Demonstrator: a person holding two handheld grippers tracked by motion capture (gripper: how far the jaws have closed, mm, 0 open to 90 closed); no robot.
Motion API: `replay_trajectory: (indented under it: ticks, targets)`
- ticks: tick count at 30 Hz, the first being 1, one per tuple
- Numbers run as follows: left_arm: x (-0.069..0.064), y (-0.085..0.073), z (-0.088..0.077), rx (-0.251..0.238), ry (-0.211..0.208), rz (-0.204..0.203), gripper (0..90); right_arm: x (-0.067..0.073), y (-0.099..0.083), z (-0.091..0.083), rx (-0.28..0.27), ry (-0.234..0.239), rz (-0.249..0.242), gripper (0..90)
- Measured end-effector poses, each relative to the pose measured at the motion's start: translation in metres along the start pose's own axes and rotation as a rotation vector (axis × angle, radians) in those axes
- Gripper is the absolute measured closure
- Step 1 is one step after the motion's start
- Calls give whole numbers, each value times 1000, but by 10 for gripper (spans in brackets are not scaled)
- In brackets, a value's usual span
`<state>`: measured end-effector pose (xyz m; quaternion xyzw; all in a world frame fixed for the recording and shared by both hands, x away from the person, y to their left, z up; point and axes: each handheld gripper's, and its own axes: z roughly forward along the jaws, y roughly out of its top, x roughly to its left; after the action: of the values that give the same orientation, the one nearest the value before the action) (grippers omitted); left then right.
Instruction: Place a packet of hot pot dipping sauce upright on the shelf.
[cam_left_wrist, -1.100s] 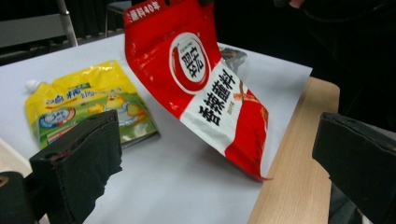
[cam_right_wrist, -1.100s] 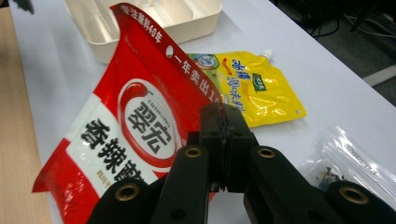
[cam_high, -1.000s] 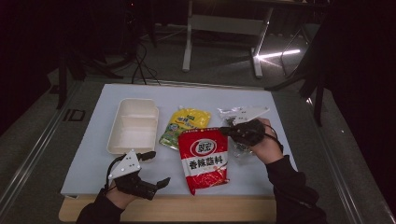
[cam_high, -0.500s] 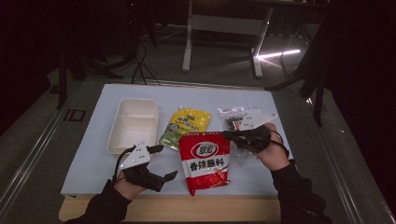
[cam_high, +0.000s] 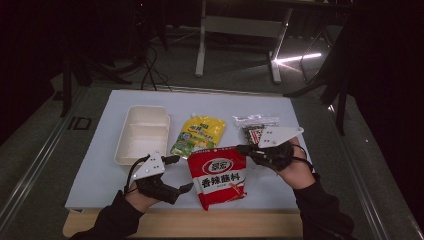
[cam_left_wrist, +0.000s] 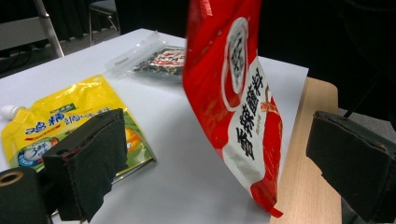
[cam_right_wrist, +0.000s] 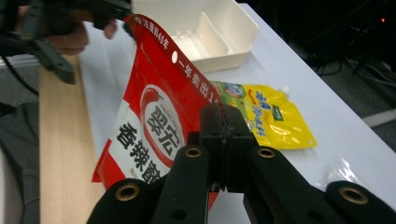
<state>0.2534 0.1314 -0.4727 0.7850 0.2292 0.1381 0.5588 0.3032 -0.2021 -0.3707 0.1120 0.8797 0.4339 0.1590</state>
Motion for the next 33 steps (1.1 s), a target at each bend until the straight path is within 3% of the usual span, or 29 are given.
replay_trajectory:
  ticks: [4, 12, 19, 23, 33]
  targets:
    - [1, 1, 0, -1, -19, 5, 78, 10, 9, -5, -23, 30, -36, 892]
    - [2, 6, 0, -21, -91, 31, 224, 23, 24, -10, -50, 53, -100, 893]
    - [8, 17, 0, -36, -65, 41, 311, 22, 38, -13, -50, 44, -132, 893]
    - [12, 22, 0, -38, -79, 41, 336, 22, 45, -14, -52, 40, -143, 892]
    - [3, 31, 5, -5, -127, 86, 763, 25, 58, -8, -52, 70, -161, 891]
